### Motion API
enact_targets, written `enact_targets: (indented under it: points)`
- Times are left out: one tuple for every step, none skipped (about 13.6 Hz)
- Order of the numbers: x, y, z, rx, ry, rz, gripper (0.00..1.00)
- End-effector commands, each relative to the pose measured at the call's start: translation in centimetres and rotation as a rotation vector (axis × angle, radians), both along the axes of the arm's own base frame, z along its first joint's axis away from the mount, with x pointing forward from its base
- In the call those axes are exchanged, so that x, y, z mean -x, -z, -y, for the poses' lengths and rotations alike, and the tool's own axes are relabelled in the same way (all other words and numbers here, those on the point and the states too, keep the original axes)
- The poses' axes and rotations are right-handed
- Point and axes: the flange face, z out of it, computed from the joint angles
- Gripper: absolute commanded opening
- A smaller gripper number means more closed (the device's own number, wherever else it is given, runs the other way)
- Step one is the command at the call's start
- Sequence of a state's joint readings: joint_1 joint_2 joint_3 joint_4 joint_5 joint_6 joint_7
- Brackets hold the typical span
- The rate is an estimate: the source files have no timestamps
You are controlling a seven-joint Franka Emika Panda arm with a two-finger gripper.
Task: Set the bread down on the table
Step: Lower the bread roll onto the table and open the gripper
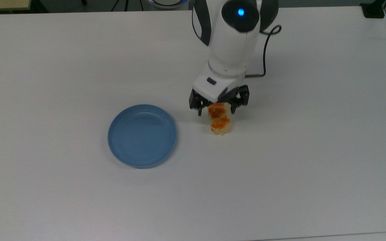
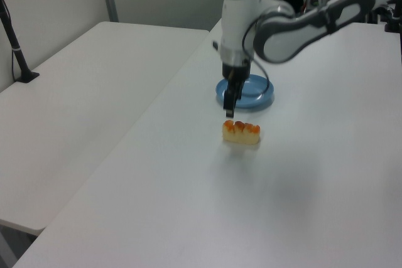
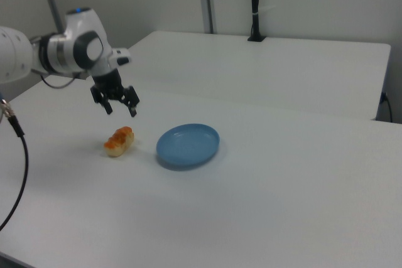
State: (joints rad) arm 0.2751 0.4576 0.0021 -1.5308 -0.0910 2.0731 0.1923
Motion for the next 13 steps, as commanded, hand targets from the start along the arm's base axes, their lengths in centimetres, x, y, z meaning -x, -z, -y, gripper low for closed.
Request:
enact_targets:
  points:
    - [4.3,-10.4,3.6,0.03,0.071,-0.019,1.0]
    - [6.0,-13.4,5.0,0.038,0.092,-0.047,1.0]
    - [7.6,-15.7,6.2,0.038,0.112,-0.074,1.0]
    - [8.6,-16.8,6.6,0.04,0.112,-0.093,1.0]
    - [9.3,-17.4,6.8,0.044,0.114,-0.113,1.0]
    - [9.8,-18.1,7.2,0.043,0.119,-0.118,1.0]
    - [10.0,-18.4,7.9,0.042,0.13,-0.12,1.0]
    - [10.3,-19.1,8.4,0.041,0.137,-0.117,1.0]
    - [10.5,-19.6,9.1,0.037,0.147,-0.111,1.0]
    - [10.5,-19.7,9.6,0.032,0.156,-0.112,1.0]
    - [10.5,-19.7,9.6,0.023,0.158,-0.114,1.0]
    - [10.5,-19.7,9.6,0.021,0.158,-0.115,1.0]
    - [10.5,-19.7,9.6,0.019,0.158,-0.113,1.0]
